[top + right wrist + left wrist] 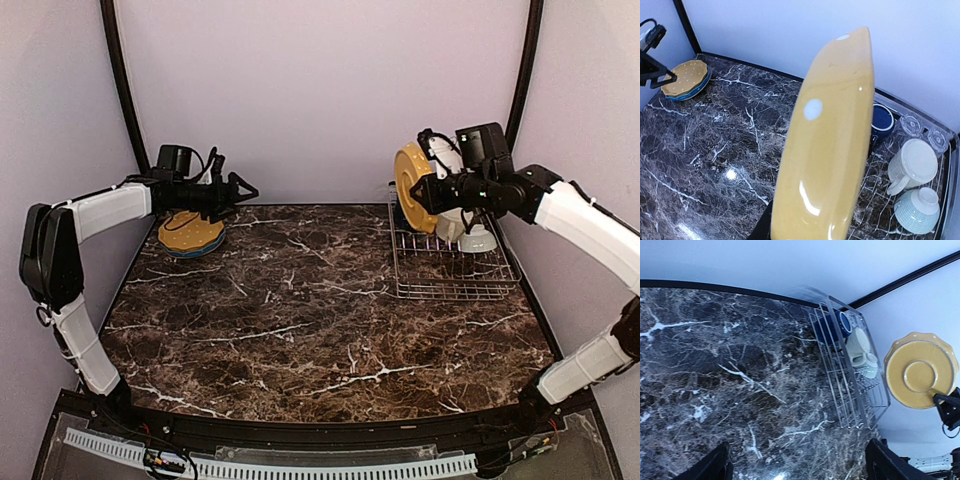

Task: Unload the mixed dishes from the dish rack
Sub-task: Grab the plate from the dish rack, then pass from the right arm to the left

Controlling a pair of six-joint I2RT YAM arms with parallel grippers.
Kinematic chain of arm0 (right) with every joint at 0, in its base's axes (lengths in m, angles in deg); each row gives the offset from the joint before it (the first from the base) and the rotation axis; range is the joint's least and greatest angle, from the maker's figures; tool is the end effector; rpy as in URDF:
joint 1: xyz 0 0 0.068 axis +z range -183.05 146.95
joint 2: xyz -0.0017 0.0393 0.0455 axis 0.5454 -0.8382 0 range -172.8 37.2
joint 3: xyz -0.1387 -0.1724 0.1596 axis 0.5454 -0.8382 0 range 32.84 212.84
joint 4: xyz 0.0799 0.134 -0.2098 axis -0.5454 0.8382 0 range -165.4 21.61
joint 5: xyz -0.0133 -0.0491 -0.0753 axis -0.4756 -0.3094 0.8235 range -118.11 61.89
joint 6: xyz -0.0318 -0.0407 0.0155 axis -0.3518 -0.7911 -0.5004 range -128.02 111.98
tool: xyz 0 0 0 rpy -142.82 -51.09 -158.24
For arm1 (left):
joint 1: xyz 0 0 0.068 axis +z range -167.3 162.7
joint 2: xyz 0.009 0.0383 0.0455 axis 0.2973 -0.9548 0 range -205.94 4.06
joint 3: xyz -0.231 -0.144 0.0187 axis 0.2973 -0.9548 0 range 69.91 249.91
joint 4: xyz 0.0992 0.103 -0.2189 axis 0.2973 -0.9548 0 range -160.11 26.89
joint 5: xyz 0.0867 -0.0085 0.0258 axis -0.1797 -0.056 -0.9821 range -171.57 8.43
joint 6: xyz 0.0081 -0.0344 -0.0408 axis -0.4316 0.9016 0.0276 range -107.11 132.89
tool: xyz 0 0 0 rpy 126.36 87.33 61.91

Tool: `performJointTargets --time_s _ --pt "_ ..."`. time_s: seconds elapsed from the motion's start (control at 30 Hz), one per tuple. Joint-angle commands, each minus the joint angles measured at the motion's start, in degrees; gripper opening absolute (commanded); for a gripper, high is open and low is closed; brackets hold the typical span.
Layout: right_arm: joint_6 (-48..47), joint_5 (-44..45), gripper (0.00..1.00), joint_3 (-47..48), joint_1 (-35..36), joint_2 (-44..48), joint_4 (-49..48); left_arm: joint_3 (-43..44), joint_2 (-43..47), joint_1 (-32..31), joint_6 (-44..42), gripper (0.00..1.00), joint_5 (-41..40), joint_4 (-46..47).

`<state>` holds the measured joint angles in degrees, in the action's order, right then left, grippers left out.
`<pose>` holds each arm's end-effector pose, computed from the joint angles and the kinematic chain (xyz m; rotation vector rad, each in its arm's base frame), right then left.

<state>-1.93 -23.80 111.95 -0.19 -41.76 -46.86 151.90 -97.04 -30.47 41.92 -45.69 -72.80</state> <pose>0.2624 0.1662 0.3812 -0.4365 2.0360 0.3399 0.3964 -0.1142 0.2995 0.1093 2.1502 -1.0890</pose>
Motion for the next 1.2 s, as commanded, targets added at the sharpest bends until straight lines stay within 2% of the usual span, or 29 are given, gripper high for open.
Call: performJointTargets --time_s 0.0,0.17,0.37,0.7,1.07,1.17 --pt "-9.65 -0.31 0.0 0.67 4.23 0.98 -12.01 -3.29 -1.26 -0.45 9.55 0.91 11.72 13.38" --pt "-15.28 4.67 0.0 1.75 9.76 -2.66 -14.27 -5.72 -2.39 -0.45 18.42 0.91 17.05 24.89" --pt "-20.53 9.86 0.0 4.86 14.75 -9.58 -15.35 -6.62 -3.22 -0.74 24.36 0.94 18.6 30.3" --pt "-29.04 17.51 0.0 10.8 21.66 -21.79 -17.5 -6.27 -7.32 -5.03 28.32 0.94 19.5 30.08" --pt "-35.59 25.75 0.0 14.41 25.33 -30.49 -19.46 -5.71 -9.46 -9.96 27.57 0.94 19.04 26.38" --pt "-36.82 28.08 0.0 14.18 26.01 -31.52 -21.04 -4.94 -10.1 -10.99 25.82 0.9 18.07 22.39"
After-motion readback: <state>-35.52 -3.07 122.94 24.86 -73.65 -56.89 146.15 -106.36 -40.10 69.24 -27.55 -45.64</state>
